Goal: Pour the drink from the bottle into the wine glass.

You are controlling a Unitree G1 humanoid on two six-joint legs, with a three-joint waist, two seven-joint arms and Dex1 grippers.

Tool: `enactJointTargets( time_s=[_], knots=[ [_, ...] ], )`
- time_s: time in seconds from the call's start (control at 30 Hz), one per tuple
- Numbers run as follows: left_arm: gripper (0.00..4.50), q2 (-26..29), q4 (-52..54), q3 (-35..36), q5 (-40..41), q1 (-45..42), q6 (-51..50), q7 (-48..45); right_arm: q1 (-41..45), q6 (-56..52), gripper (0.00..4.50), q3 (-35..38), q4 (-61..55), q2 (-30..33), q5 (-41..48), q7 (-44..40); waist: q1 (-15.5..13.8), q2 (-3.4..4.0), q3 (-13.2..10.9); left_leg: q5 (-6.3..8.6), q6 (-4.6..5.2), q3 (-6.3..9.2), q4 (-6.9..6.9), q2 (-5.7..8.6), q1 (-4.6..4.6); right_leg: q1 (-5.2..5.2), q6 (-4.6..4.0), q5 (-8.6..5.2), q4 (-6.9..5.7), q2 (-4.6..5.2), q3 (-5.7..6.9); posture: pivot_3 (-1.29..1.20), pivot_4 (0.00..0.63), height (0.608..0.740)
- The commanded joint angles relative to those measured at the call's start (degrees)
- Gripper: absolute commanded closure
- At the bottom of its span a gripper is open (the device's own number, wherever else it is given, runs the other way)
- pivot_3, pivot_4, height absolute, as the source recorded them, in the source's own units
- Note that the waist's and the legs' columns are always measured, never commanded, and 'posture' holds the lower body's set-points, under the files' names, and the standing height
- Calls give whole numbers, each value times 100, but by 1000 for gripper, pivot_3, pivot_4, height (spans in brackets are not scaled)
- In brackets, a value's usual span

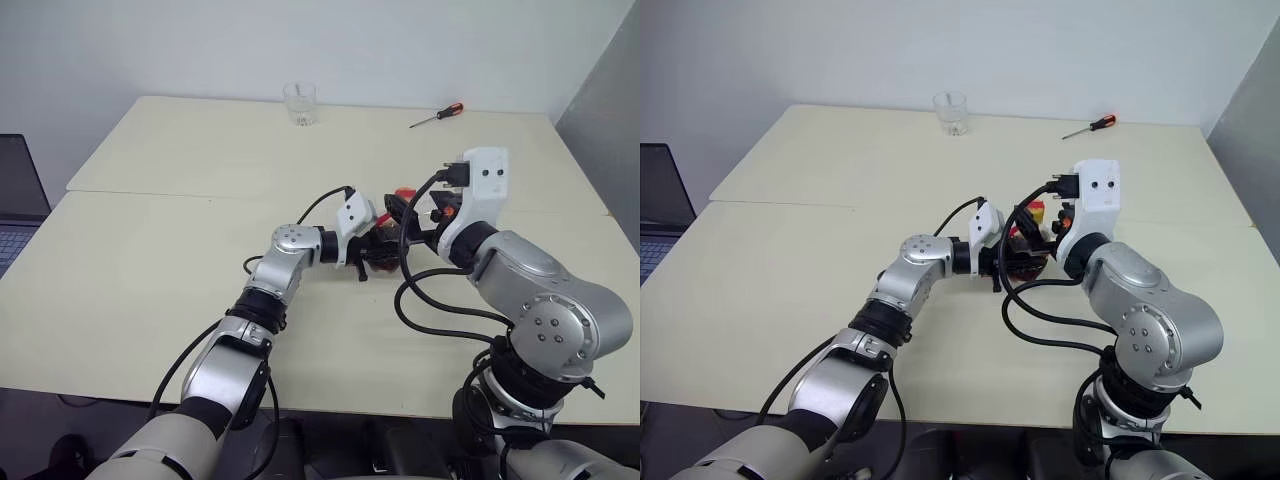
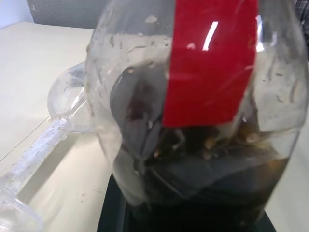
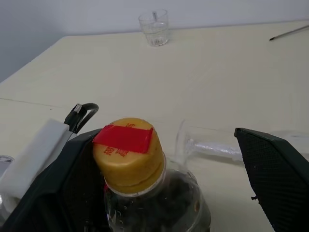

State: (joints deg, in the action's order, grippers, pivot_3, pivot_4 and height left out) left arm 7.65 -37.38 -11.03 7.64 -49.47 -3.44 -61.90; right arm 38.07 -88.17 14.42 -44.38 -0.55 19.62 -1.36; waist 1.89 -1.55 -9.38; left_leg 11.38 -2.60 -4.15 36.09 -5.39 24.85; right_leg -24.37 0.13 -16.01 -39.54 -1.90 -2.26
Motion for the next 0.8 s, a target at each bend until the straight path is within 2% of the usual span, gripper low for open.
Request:
enactJointTargets(
  time_s=[0.03, 0.33, 0.47, 0.8],
  knots=[
    [3816, 50, 199, 136, 89, -132, 147, 1, -98, -115, 0, 129, -298, 79, -3, -72, -1, 0, 0, 0, 0, 0, 0, 0, 0, 0, 0, 0, 1, 0, 0, 0, 150, 740],
    [3817, 45, 116, 140, 80, -182, 174, 3, -316, -426, 0, 219, -717, 325, 219, -661, 0, 0, 0, 0, 0, 1, 0, 1, 0, 0, 0, 0, 0, 0, 0, 0, 150, 740],
    [3817, 46, 112, 138, 79, -183, 172, 0, -159, -433, 0, 266, -804, 202, 430, -858, 3, 0, 0, 0, 0, 4, 0, 1, -1, 0, 0, 0, -1, -1, 1, 0, 150, 740],
    [3817, 65, 167, 149, 85, -121, 155, 32, 391, -433, 0, 134, -475, -292, 242, -626, -1, 0, 0, 0, 0, 5, 1, 1, -1, 1, 0, 0, -2, -1, 1, 0, 150, 740]
  ],
)
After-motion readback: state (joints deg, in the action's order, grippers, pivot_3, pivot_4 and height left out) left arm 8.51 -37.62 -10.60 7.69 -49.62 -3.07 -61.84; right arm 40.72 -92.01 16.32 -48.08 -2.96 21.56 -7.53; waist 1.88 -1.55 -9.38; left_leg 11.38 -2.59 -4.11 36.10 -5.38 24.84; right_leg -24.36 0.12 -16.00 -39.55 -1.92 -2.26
